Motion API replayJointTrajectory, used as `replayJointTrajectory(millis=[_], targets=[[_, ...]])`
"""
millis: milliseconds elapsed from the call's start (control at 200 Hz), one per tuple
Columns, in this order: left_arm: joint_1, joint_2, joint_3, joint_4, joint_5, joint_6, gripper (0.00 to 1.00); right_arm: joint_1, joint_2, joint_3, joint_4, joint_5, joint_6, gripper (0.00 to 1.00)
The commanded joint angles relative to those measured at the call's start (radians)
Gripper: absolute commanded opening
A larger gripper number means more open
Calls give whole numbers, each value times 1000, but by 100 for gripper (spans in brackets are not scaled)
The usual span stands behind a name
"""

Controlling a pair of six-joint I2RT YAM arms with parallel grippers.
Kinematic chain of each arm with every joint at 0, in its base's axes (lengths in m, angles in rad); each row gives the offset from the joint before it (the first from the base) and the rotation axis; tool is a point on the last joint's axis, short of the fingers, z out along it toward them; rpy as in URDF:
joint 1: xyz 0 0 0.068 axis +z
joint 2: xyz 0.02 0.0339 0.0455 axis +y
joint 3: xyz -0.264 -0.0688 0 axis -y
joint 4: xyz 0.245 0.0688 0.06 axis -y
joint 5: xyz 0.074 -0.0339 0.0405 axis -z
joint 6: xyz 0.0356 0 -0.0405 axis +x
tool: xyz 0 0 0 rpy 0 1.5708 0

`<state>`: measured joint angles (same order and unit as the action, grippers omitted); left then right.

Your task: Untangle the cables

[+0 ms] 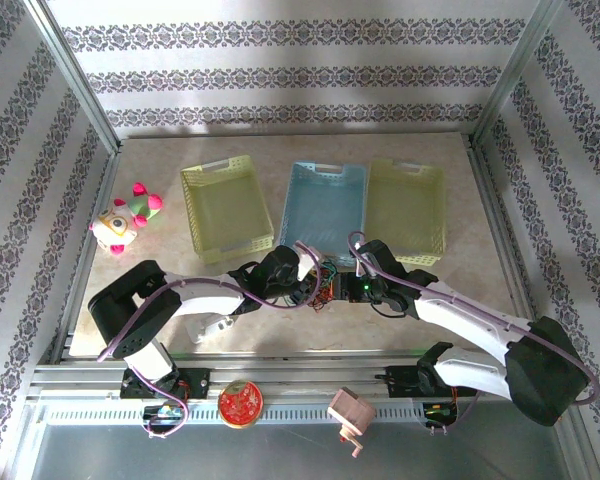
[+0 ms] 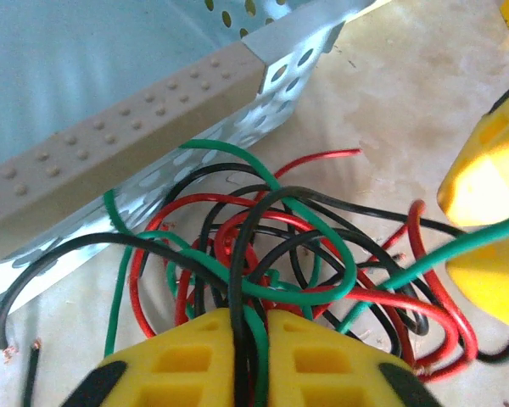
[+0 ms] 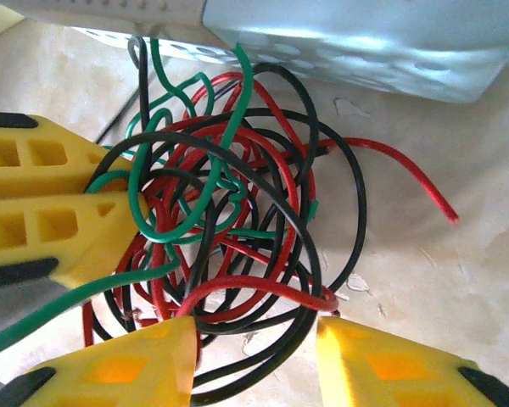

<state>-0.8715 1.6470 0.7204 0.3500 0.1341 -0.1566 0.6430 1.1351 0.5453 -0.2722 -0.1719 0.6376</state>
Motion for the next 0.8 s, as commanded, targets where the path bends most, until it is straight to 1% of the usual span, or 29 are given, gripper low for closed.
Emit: replayJointTrajectory(millis=[0, 40, 125, 200, 375, 490, 535, 685, 745, 795], targets=[[-24, 22, 22, -31, -1, 20, 8, -9, 16, -14, 13, 17, 5, 44], [-26, 22, 24, -31, -2, 23, 5, -10, 23, -15, 14, 16, 5, 43], [-27, 23, 22, -31, -5, 23, 3, -12, 35, -14, 18, 11, 4, 41], [-27, 23, 22, -31, -6, 25, 0, -15, 44, -17, 25, 2, 4, 38], [-29, 41, 32, -44, -48, 22, 0, -25, 44, -17, 20, -5, -1, 20], [-29, 55, 40, -62, -102, 10, 0, -27, 12, -23, -4, 35, 15, 7], [-29, 57, 40, -65, -115, 9, 0, -28, -3, -27, -17, 62, 24, 0], [-29, 62, 42, -65, -122, 11, 0, -45, -93, -55, -54, 184, 66, 0], [-29, 62, 42, -65, -119, 12, 0, -54, -132, -70, -46, 203, 77, 0], [-29, 62, 42, -63, -116, 14, 0, -57, -152, -81, -28, 196, 75, 0]])
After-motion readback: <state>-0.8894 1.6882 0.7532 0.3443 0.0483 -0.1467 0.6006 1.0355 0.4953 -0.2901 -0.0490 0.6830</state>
